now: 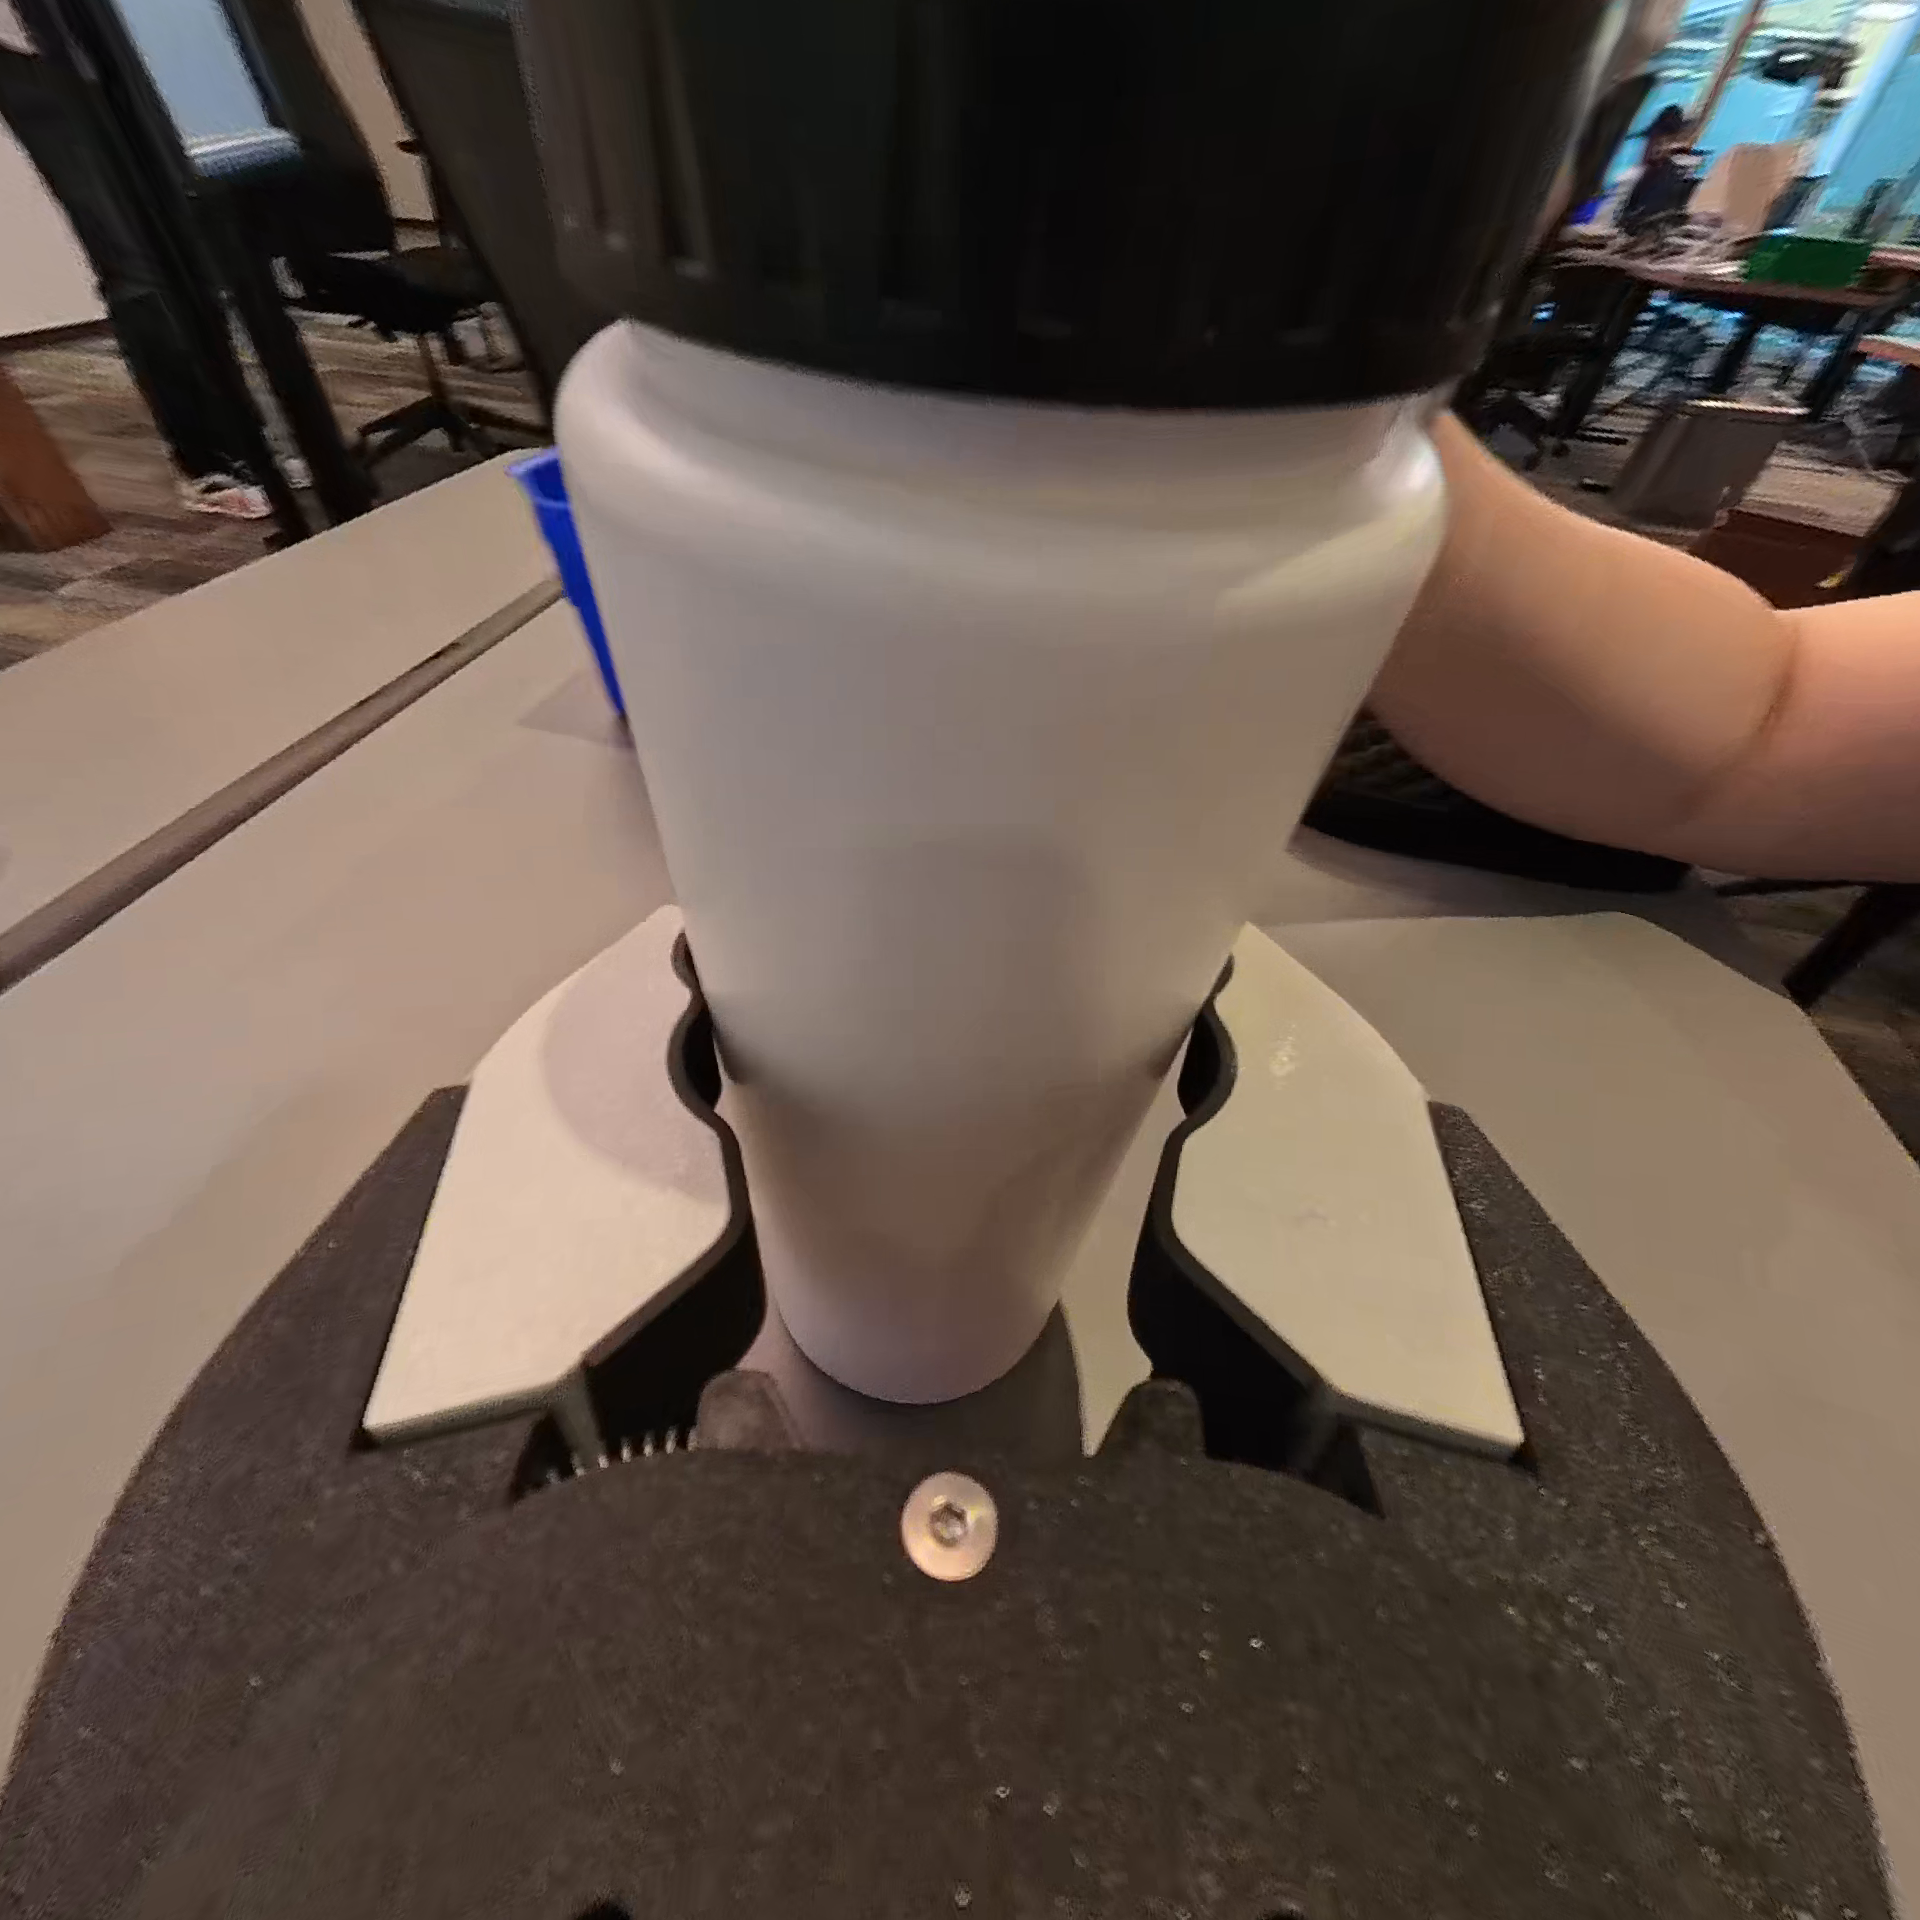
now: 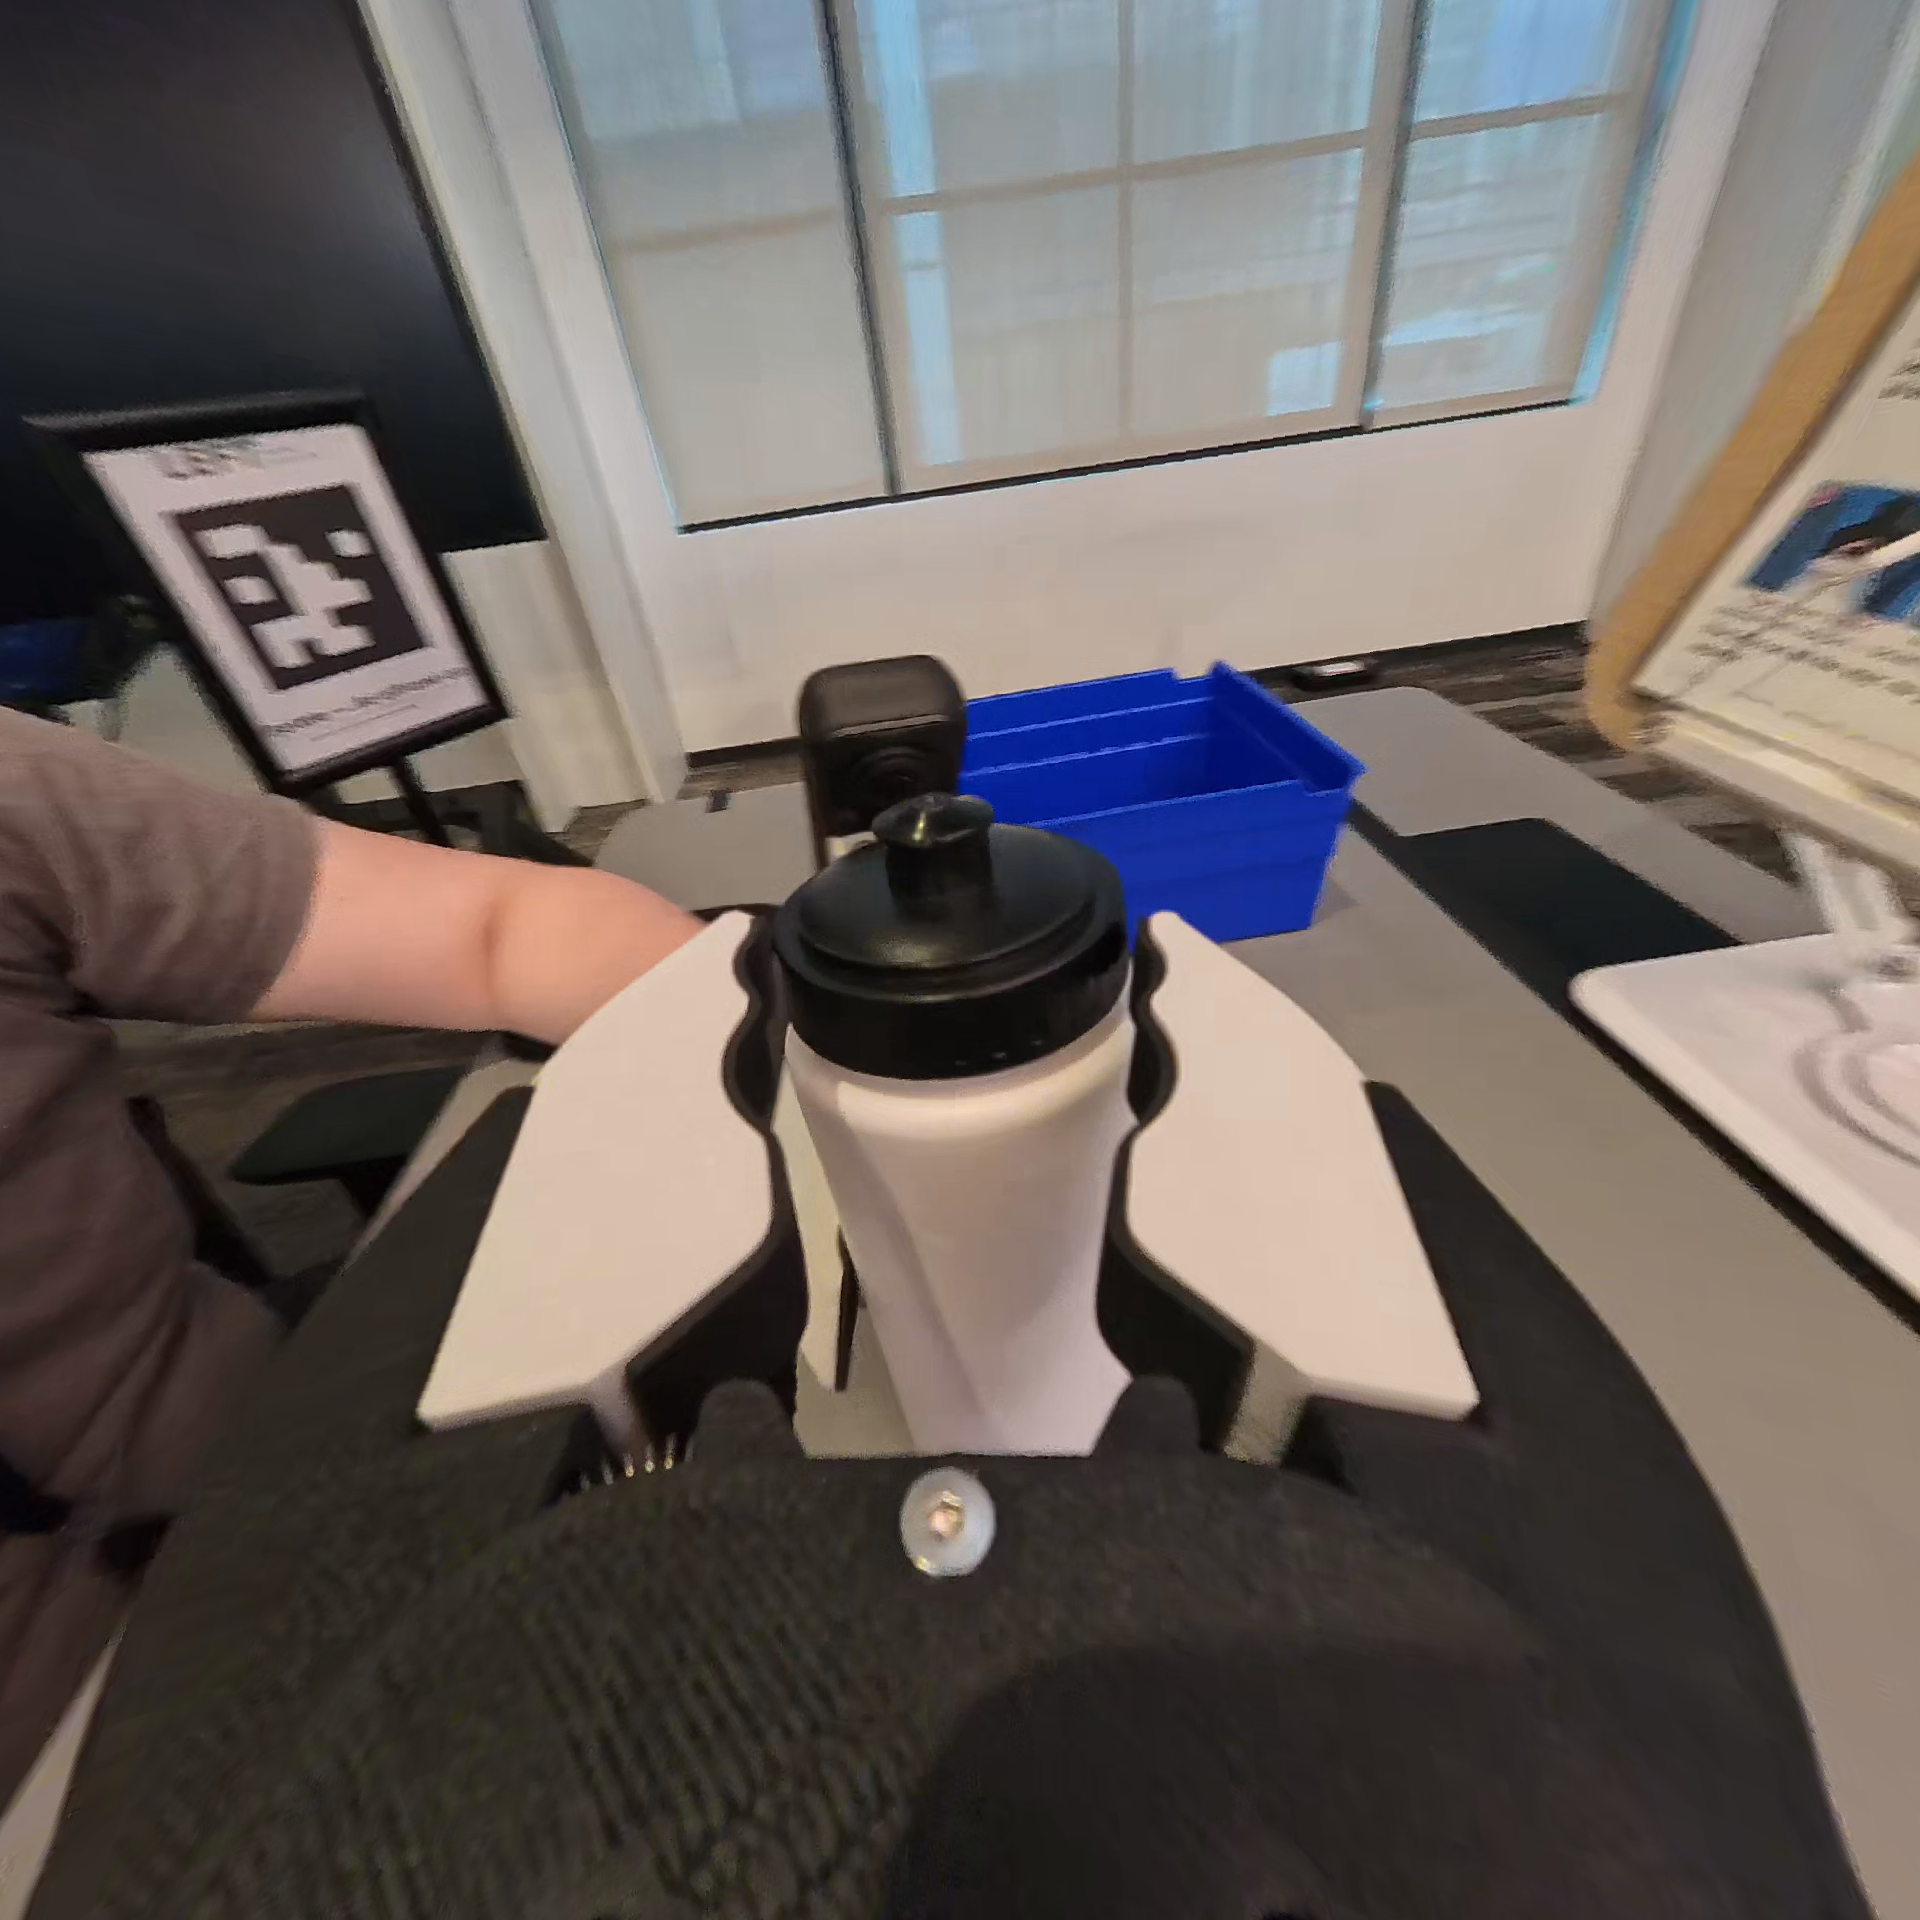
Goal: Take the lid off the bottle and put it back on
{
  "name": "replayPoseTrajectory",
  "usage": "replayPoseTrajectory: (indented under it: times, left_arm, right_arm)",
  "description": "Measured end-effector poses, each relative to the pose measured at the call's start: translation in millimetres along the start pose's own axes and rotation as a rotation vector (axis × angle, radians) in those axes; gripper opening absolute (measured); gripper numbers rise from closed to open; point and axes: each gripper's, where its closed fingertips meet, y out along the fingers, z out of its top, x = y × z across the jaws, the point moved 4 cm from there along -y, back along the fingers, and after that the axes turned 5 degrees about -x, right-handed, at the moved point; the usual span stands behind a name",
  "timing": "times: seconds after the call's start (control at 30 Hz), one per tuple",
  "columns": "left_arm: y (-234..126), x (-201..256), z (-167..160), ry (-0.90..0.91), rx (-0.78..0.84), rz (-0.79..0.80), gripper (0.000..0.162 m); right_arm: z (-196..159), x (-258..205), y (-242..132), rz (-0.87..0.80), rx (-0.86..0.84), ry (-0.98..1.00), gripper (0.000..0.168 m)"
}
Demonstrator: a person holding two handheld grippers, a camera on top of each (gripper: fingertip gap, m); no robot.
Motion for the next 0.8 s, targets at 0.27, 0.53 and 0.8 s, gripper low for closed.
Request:
replayPoseTrajectory:
  times: [0.27,0.53,0.8]
  left_arm:
    - [-7,-23,0,-0.137,-0.011,0.29,0.088]
    - [-5,-20,-1,-0.118,-0.029,0.335,0.088]
    - [2,10,-1,0.011,-0.024,-0.062,0.088]
  right_arm:
    - [3,12,18,-0.572,0.011,-0.068,0.087]
    - [-4,5,28,-0.494,-0.058,-0.084,0.073]
    - [-9,-9,5,0.071,-0.038,-0.071,0.074]
